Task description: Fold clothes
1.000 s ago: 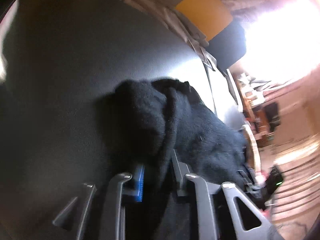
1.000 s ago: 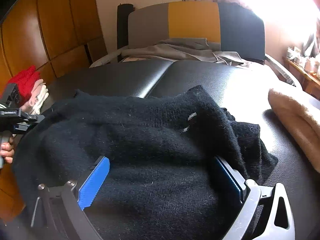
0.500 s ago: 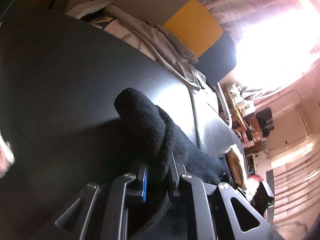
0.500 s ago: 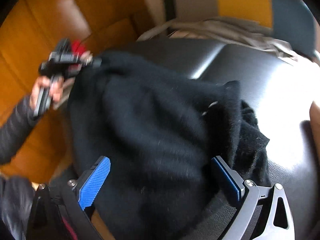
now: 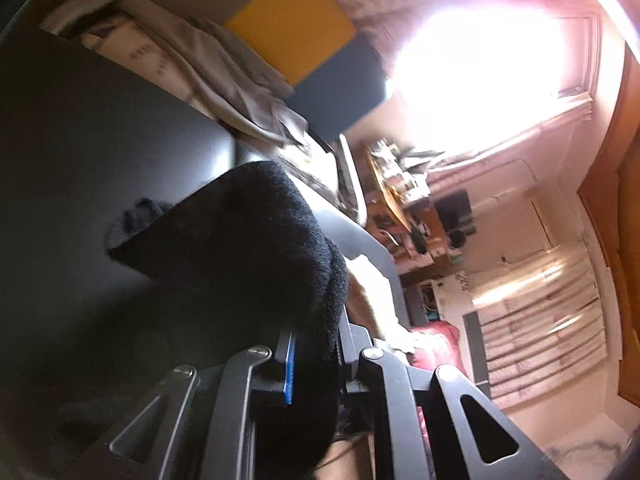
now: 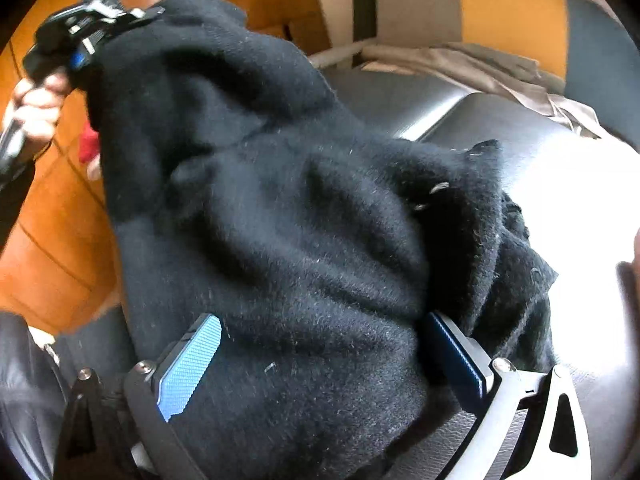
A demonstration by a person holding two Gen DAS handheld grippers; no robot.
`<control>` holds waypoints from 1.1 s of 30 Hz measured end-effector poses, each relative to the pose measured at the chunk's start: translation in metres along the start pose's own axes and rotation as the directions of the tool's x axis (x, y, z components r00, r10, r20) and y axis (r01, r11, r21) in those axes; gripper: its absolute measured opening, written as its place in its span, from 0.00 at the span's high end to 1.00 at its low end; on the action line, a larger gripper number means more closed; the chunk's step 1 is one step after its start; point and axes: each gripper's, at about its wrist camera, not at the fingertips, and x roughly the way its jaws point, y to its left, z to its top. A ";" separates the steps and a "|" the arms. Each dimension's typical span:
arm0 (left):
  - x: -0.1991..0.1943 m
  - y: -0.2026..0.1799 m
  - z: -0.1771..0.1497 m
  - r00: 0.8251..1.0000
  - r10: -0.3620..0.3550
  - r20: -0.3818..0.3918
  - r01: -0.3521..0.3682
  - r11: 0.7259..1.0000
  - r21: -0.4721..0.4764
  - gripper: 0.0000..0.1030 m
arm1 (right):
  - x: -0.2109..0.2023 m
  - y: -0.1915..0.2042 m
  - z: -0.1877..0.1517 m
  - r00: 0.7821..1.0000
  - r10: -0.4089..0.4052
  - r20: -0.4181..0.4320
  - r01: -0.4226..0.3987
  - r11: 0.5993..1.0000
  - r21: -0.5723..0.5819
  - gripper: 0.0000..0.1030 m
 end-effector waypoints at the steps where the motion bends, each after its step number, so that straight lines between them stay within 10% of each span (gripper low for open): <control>1: 0.012 -0.009 -0.002 1.000 -0.002 -0.012 0.002 1.000 0.003 0.87 | -0.002 -0.001 -0.001 1.000 0.008 0.012 -0.008 1.000 0.009 0.00; 18: 0.202 -0.021 -0.051 0.945 0.130 -0.299 -0.156 0.986 -0.062 0.80 | -0.030 -0.017 -0.023 0.980 0.109 0.164 -0.126 0.987 0.096 0.00; 23: 0.178 -0.041 -0.053 0.933 0.037 -0.357 -0.073 0.993 -0.088 0.72 | -0.042 -0.005 -0.025 0.990 0.057 0.131 -0.065 0.996 0.058 0.00; 28: 0.112 -0.054 -0.040 0.961 -0.037 -0.273 0.030 0.999 -0.033 0.71 | -0.078 0.002 -0.042 0.995 -0.004 0.099 -0.004 0.997 0.075 0.00; 33: 0.040 -0.007 -0.028 0.989 0.118 -0.085 -0.115 0.993 0.037 0.70 | -0.128 0.007 -0.076 0.998 -0.037 0.057 0.030 0.991 0.128 0.00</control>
